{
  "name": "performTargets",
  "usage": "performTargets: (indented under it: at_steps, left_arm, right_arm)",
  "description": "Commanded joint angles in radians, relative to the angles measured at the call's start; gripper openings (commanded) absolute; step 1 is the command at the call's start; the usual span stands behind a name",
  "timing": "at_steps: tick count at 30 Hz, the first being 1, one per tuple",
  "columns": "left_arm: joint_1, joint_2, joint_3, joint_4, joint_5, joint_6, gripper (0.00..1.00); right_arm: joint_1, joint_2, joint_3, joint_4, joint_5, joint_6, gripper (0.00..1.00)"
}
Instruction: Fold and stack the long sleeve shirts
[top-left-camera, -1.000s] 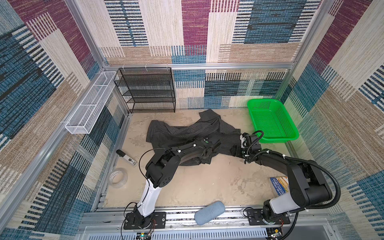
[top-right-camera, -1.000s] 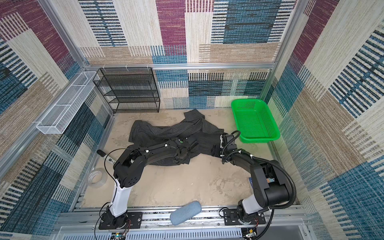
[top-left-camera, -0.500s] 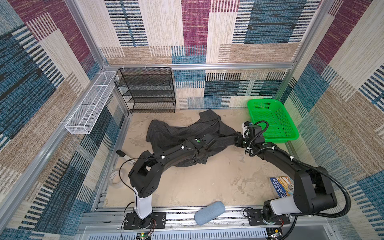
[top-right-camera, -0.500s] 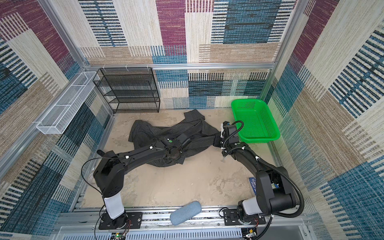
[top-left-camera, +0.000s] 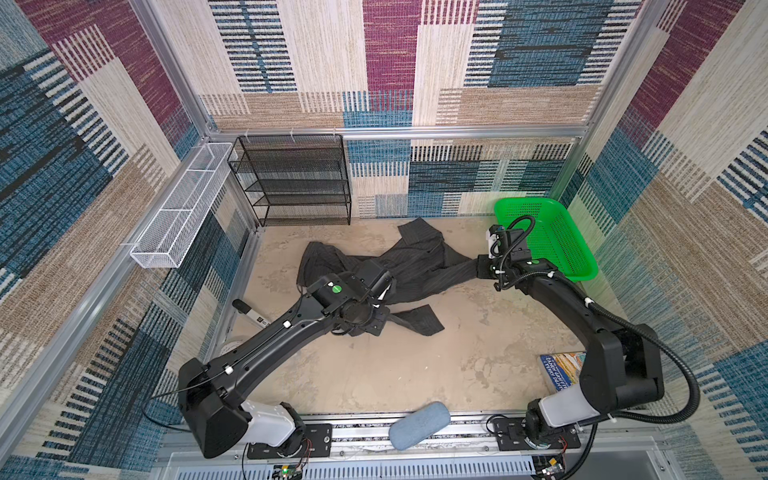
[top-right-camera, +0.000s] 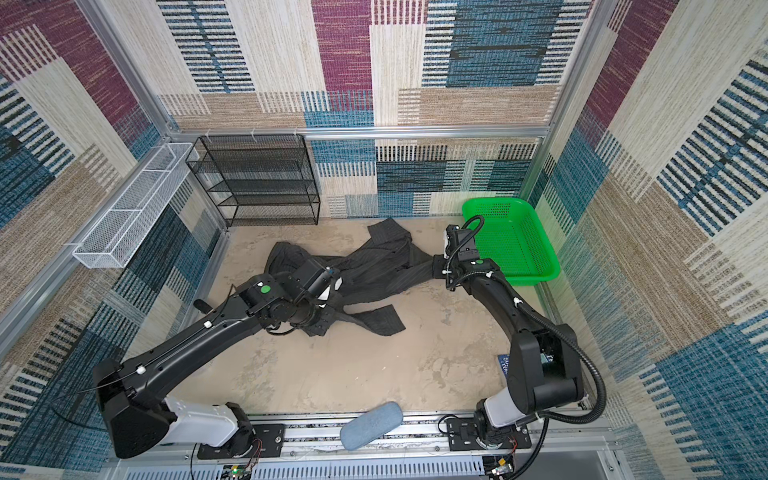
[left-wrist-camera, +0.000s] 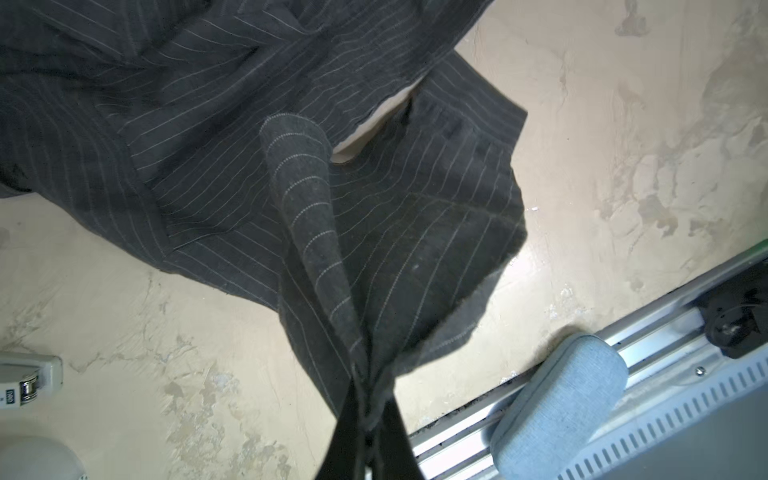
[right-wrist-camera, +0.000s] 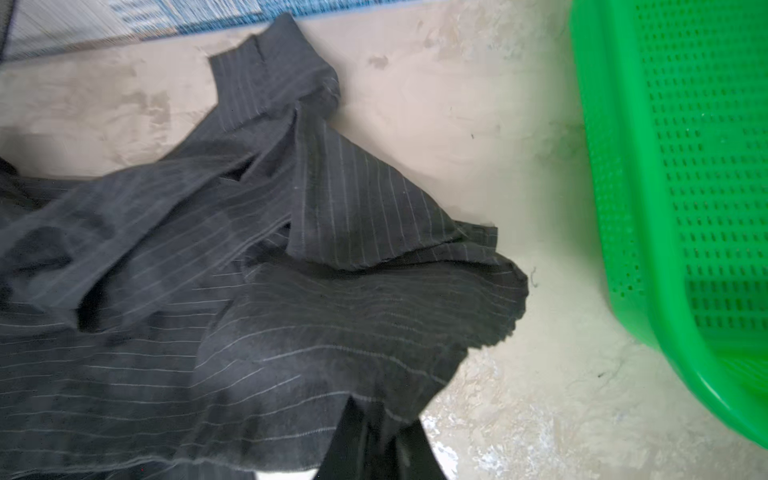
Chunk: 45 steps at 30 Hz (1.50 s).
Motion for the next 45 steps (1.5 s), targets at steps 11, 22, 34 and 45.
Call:
performTargets:
  at_steps: [11, 22, 34, 45]
  left_arm:
    - [0.142, 0.425, 0.286, 0.017, 0.137, 0.099, 0.2]
    - [0.266, 0.615, 0.554, -0.051, 0.155, -0.036, 0.41]
    - [0.378, 0.181, 0.196, 0.001, 0.149, -0.116, 0.47]
    - [0.399, -0.185, -0.1, 0.042, 0.184, -0.238, 0.47]
  right_arm:
    - [0.08, -0.092, -0.144, -0.05, 0.13, 0.054, 0.71]
    - [0.564, -0.349, -0.335, 0.035, 0.178, 0.267, 0.77]
    - [0.81, 0.004, -0.218, 0.193, 0.055, 0.27, 0.8]
    - [0.811, 0.084, -0.149, 0.254, -0.019, 0.273, 0.24]
